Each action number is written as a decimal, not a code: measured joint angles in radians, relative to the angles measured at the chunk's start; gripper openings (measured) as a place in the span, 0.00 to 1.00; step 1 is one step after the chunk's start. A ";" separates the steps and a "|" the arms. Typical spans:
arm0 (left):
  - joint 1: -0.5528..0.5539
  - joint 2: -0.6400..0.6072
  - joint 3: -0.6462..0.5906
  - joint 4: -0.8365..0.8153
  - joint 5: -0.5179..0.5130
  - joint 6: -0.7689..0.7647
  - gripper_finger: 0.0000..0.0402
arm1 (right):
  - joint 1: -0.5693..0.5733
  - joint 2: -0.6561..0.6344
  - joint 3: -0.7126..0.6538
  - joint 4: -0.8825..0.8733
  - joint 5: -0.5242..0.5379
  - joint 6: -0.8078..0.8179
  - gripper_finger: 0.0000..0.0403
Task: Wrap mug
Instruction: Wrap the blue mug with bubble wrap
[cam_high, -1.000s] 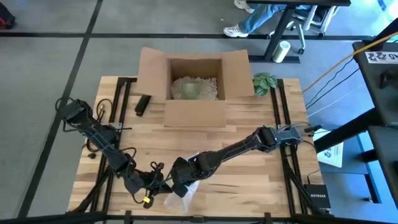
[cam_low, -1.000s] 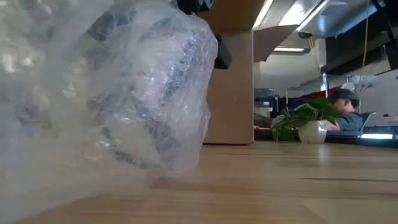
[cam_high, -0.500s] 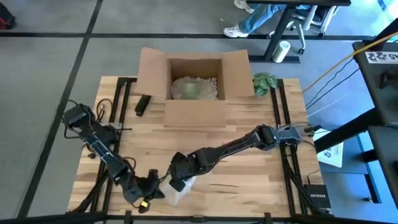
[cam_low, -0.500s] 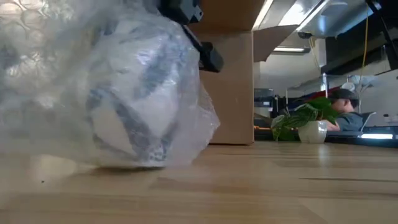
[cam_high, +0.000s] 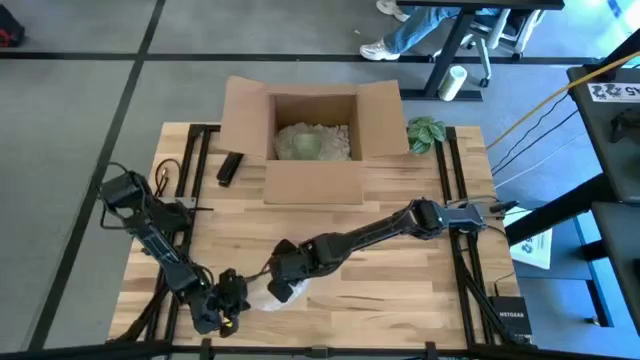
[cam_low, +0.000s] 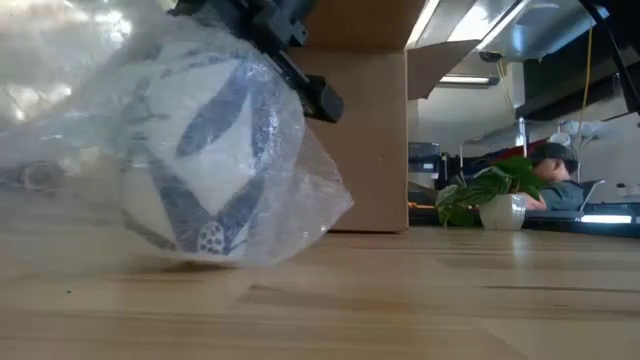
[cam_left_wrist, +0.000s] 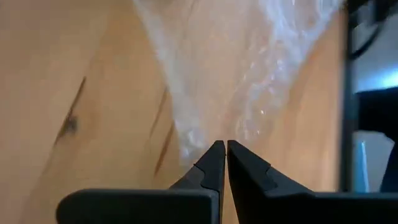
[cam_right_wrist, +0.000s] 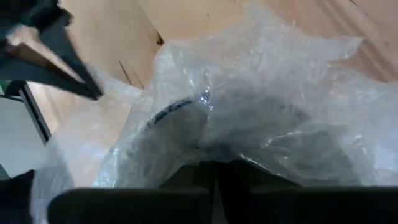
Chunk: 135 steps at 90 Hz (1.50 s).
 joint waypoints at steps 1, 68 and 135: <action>-0.005 0.001 0.000 0.000 0.003 -0.007 0.00 | 0.000 0.000 0.000 0.000 0.000 0.001 0.00; -0.053 -0.010 0.001 0.041 -0.134 0.023 0.00 | 0.001 0.001 0.000 0.018 -0.007 0.003 0.00; 0.141 -0.001 0.000 0.366 -0.323 0.532 0.00 | 0.027 0.007 0.000 0.060 0.003 0.010 0.00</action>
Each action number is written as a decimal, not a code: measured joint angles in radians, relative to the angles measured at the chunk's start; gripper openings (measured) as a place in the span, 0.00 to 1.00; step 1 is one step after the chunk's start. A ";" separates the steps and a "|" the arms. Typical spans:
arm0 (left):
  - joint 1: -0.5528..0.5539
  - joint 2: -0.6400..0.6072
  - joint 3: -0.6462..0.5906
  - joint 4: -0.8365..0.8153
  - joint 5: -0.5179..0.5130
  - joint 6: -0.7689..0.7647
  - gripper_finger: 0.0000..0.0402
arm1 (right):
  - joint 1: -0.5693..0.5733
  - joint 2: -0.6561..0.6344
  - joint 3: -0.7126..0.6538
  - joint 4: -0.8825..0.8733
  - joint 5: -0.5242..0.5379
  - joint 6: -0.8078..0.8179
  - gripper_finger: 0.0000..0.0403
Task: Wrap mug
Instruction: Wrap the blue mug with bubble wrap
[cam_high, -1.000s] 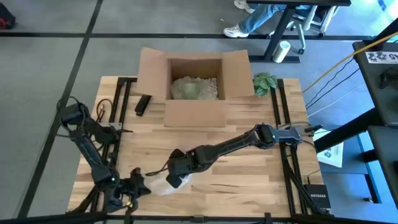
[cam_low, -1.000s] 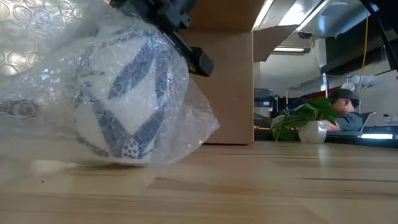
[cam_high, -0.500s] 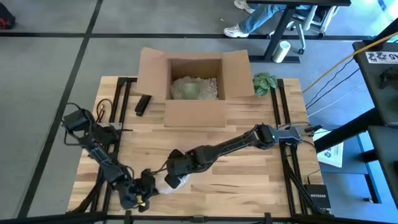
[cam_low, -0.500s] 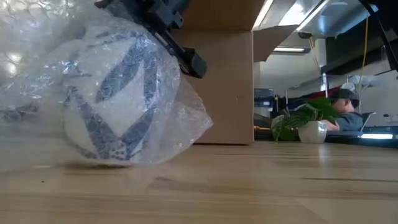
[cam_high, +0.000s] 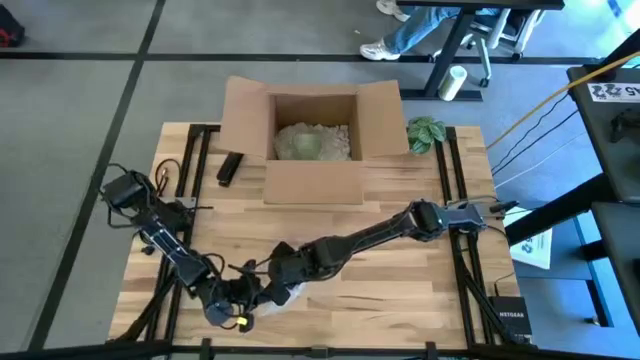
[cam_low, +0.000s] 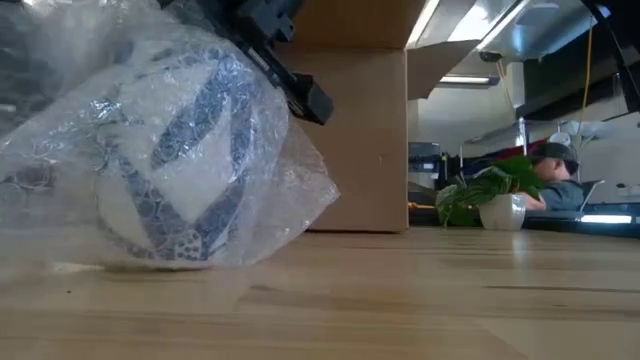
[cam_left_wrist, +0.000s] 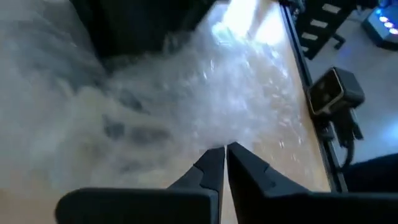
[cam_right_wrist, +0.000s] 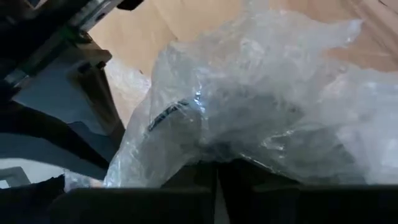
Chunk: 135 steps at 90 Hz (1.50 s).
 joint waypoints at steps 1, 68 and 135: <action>0.000 0.000 0.000 0.006 -0.005 0.006 0.00 | 0.000 0.000 0.000 0.000 0.000 0.000 0.00; 0.065 -0.127 0.081 -0.288 -0.015 0.072 0.00 | 0.007 0.009 0.051 -0.006 0.017 -0.027 0.00; 0.070 -0.162 0.079 -0.295 -0.006 0.120 0.00 | 0.038 -0.040 0.202 -0.232 0.462 -0.141 0.00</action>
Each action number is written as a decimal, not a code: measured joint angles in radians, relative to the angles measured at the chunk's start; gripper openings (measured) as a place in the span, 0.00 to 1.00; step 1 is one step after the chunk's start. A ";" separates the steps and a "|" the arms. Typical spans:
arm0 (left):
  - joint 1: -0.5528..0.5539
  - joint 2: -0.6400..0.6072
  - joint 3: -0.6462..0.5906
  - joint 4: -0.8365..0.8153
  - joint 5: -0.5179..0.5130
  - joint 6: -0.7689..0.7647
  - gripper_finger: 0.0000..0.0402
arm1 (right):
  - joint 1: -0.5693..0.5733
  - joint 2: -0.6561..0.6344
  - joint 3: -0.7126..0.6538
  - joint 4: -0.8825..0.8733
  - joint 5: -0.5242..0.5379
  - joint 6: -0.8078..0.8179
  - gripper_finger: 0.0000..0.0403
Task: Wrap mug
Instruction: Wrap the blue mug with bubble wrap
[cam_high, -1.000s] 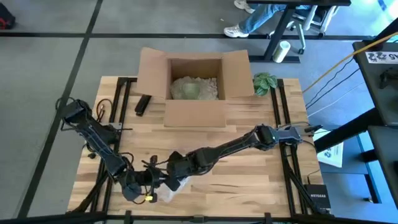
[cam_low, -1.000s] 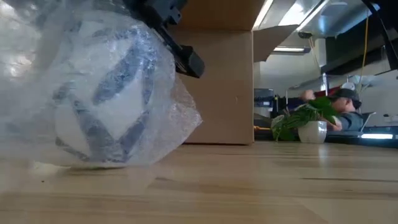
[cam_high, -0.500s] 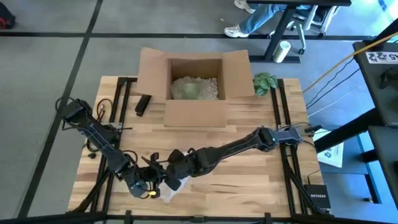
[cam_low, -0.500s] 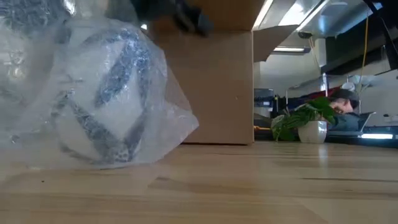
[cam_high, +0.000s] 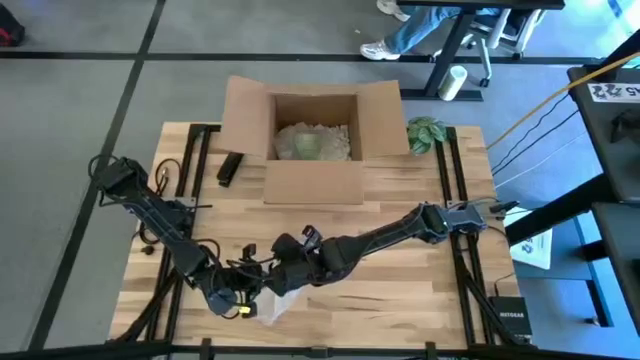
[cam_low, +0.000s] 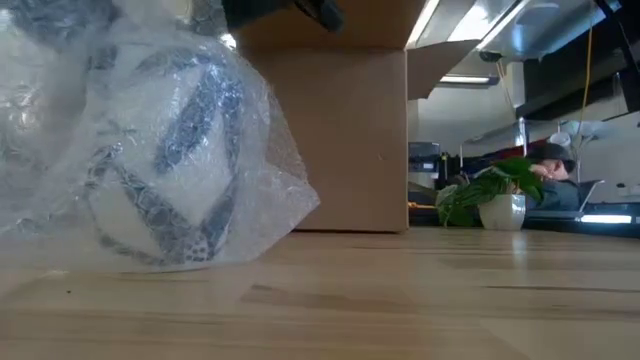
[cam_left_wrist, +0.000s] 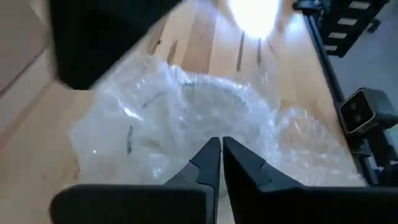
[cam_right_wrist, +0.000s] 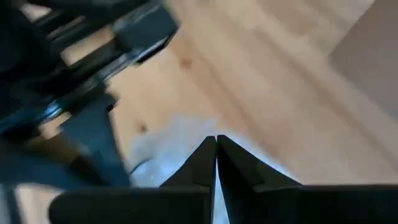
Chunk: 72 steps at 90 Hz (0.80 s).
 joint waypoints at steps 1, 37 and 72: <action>0.000 -0.002 0.000 0.000 0.000 0.002 0.00 | -0.002 0.000 0.000 -0.002 -0.002 0.000 0.00; -0.061 -0.101 -0.001 -0.049 -0.034 0.007 0.00 | -0.024 0.006 -0.050 0.061 -0.368 0.089 0.00; -0.293 -0.173 -0.001 -0.390 -0.285 -0.383 0.00 | -0.039 0.022 -0.047 0.072 -0.459 0.133 0.00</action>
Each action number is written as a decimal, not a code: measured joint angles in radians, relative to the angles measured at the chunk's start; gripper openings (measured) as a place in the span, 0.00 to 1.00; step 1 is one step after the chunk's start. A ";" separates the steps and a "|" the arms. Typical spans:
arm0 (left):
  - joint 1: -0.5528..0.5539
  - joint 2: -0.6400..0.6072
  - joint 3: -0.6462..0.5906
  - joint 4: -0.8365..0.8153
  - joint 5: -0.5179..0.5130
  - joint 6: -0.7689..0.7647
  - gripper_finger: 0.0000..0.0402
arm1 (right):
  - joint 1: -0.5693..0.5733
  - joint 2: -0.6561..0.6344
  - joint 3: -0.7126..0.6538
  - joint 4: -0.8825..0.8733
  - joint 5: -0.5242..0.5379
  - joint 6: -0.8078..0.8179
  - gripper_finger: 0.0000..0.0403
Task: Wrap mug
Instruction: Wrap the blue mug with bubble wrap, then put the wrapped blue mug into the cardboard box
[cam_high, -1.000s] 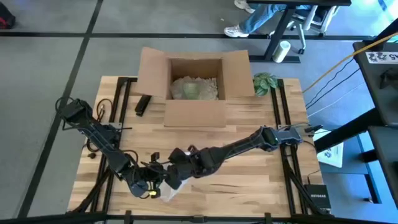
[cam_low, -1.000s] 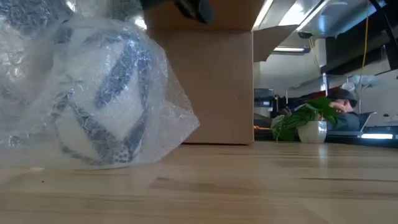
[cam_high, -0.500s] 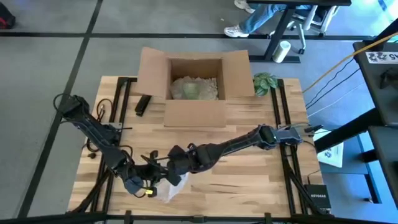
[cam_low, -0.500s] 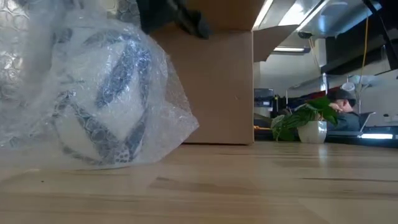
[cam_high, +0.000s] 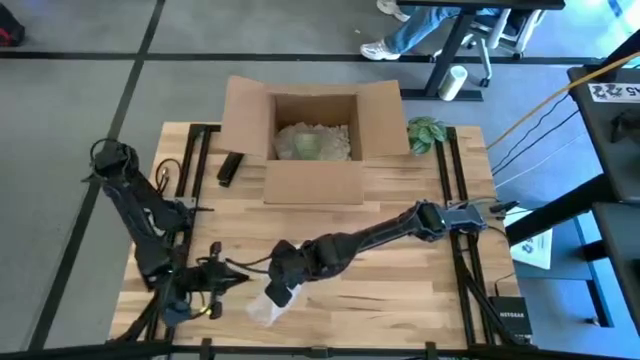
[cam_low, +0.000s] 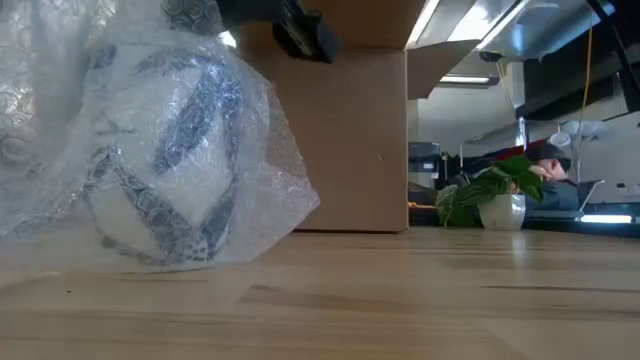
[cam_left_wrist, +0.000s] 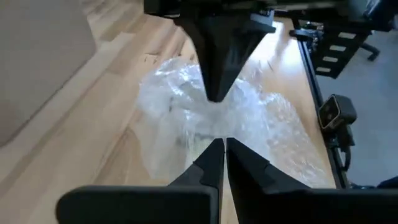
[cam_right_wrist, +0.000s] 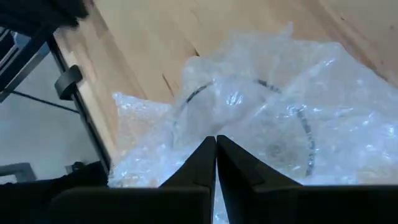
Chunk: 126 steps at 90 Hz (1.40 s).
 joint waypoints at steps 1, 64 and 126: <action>-0.004 0.000 0.000 -0.005 -0.004 -0.006 0.00 | -0.001 0.002 0.000 0.001 -0.005 0.000 0.00; -0.035 0.003 -0.005 -0.111 -0.040 -0.153 0.00 | -0.023 0.056 0.042 -0.010 -0.065 -0.053 0.00; -0.035 0.004 -0.005 -0.119 -0.032 -0.153 0.00 | 0.021 -0.126 0.048 -0.060 0.103 -0.279 0.00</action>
